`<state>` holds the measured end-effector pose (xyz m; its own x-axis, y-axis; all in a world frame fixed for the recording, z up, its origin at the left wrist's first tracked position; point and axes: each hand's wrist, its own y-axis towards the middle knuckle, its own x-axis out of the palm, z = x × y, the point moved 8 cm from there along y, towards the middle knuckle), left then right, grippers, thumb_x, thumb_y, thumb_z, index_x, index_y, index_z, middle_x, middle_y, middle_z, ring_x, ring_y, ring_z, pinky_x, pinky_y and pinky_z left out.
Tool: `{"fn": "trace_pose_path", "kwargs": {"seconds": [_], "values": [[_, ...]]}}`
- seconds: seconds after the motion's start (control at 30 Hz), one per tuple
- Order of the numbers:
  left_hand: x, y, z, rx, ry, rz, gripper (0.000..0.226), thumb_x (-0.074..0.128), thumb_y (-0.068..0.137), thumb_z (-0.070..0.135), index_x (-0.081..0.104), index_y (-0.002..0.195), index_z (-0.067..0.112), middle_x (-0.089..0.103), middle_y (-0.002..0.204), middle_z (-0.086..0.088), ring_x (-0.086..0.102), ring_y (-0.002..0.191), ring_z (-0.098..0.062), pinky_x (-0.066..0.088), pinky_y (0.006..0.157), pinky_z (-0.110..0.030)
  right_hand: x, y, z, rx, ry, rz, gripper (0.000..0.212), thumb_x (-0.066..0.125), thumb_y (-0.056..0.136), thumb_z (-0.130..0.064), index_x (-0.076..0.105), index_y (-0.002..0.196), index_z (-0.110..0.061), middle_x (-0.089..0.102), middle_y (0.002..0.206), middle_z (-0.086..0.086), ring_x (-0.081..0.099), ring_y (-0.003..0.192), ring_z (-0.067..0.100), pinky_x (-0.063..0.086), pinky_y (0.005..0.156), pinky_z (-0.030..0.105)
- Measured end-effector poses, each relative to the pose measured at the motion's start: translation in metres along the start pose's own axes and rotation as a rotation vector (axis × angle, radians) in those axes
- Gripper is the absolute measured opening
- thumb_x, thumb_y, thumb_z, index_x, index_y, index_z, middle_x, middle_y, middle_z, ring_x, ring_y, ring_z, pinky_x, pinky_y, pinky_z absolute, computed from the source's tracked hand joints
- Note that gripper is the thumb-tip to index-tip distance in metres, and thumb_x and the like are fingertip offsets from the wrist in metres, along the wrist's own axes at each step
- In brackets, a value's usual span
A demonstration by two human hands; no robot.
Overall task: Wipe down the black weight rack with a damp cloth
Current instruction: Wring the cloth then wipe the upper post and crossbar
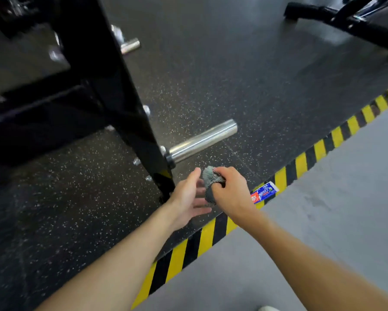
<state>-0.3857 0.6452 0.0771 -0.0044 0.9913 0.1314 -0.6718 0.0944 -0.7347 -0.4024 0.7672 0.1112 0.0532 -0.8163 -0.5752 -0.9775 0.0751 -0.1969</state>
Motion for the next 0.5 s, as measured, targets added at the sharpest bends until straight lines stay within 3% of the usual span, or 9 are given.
{"fn": "trace_pose_path", "kwargs": {"seconds": [0.1,0.23,0.37,0.43,0.5], "values": [[0.064,-0.076,0.076,-0.012,-0.060,-0.160,0.037,0.047,0.103,0.045,0.070,0.117,0.020,0.074,0.111,-0.007,0.071,0.091,-0.023,0.060,0.076,-0.042,-0.092,-0.028,-0.069,0.036,0.146,-0.050,0.041,0.049,0.090,-0.007,0.062,0.127,-0.018,0.057,0.111,0.002,0.054,0.102,0.017,0.043,0.087,0.028],[0.139,-0.172,0.192,0.070,-0.047,-0.161,0.026,0.059,0.098,0.031,0.072,0.111,0.013,0.070,0.103,-0.011,0.065,0.079,-0.019,0.051,0.066,-0.030,-0.235,-0.045,-0.161,0.098,0.355,-0.099,0.026,0.049,0.095,-0.011,0.069,0.109,-0.017,0.070,0.101,0.006,0.065,0.098,0.024,0.053,0.091,0.046],[0.210,-0.257,0.309,0.194,-0.040,-0.133,0.023,0.064,0.096,0.020,0.073,0.108,0.003,0.073,0.101,-0.014,0.066,0.081,-0.022,0.053,0.071,-0.032,-0.382,-0.040,-0.245,-0.038,0.269,0.004,0.025,0.044,0.099,-0.006,0.069,0.096,-0.008,0.067,0.085,0.003,0.060,0.082,0.018,0.053,0.078,0.038],[0.242,-0.292,0.371,0.290,-0.004,-0.126,0.016,0.065,0.094,0.020,0.074,0.099,0.007,0.074,0.095,-0.011,0.066,0.081,-0.022,0.052,0.074,-0.034,-0.447,-0.032,-0.289,-0.112,0.135,0.058,0.025,0.042,0.101,-0.009,0.063,0.087,-0.013,0.062,0.080,-0.002,0.055,0.078,0.016,0.044,0.065,0.029],[0.269,-0.318,0.430,0.413,0.056,-0.104,0.016,0.066,0.094,0.023,0.071,0.100,0.009,0.071,0.095,-0.010,0.064,0.080,-0.021,0.048,0.068,-0.031,-0.501,-0.019,-0.330,-0.188,0.007,0.095,0.021,0.038,0.102,-0.013,0.056,0.092,-0.018,0.061,0.083,0.000,0.055,0.076,0.017,0.036,0.062,0.031]]}}
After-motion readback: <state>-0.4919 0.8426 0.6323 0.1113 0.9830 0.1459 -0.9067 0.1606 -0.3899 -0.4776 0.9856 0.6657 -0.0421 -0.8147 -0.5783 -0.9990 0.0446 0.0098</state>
